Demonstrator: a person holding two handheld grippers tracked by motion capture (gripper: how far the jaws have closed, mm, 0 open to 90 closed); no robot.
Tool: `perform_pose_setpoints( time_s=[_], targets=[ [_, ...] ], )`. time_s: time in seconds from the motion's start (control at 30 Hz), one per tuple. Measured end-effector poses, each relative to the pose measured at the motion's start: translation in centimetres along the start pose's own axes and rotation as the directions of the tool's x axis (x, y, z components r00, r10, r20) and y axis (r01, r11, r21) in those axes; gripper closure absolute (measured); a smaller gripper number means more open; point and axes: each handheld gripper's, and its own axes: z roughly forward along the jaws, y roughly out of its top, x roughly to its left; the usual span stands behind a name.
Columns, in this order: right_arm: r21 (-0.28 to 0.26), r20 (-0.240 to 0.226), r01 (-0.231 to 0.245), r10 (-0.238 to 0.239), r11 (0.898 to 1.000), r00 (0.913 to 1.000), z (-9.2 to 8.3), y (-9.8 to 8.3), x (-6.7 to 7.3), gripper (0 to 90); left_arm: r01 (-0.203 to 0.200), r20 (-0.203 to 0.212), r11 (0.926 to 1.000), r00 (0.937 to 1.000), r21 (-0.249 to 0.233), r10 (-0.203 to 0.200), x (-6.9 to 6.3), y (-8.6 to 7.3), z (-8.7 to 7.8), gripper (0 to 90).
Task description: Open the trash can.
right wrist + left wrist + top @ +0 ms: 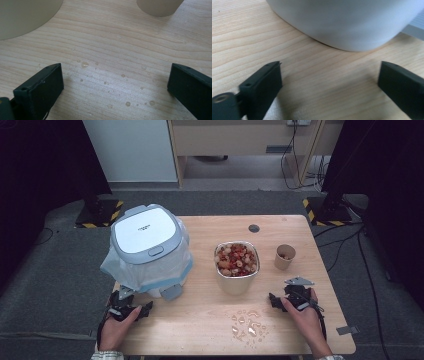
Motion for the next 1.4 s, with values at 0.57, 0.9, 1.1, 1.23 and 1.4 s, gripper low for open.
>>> perform_pose_setpoints(
  time_s=[0.57, 0.9, 1.1, 1.23, 1.4],
  targets=[
    [0.002, -0.009, 0.007, -0.007, 1.0, 0.9999, -0.2, -0.1, 0.1, 0.8, -0.067, 0.069, 0.9942, 0.9949, -0.084, 0.073, -4.0, -1.0, -5.5, 28.5],
    [0.001, -0.008, 0.004, -0.004, 1.0, 1.0, -0.1, -0.1, 0.1, 0.8, -0.088, 0.144, 0.9734, 0.9822, -0.212, 0.12, -6.0, 1.2, -5.7, 62.0],
    [0.001, -0.009, 0.006, -0.006, 1.0, 0.9999, -0.1, -0.1, 0.1, 0.8, -0.121, 0.16, 0.9693, 0.9746, -0.214, 0.157, -7.1, 3.0, -4.2, 77.1],
    [0.001, -0.009, 0.006, -0.006, 1.0, 0.9999, -0.1, -0.1, 0.1, 0.8, -0.132, 0.159, 0.9712, 0.9734, -0.198, 0.165, -7.3, 3.8, -3.1, 83.8],
    [0.001, -0.01, 0.007, -0.007, 1.0, 0.9999, -0.1, -0.1, 0.1, 0.8, -0.159, 0.155, 0.9721, 0.9702, -0.173, 0.186, -8.1, 4.4, -1.7, 87.8]
  ],
)
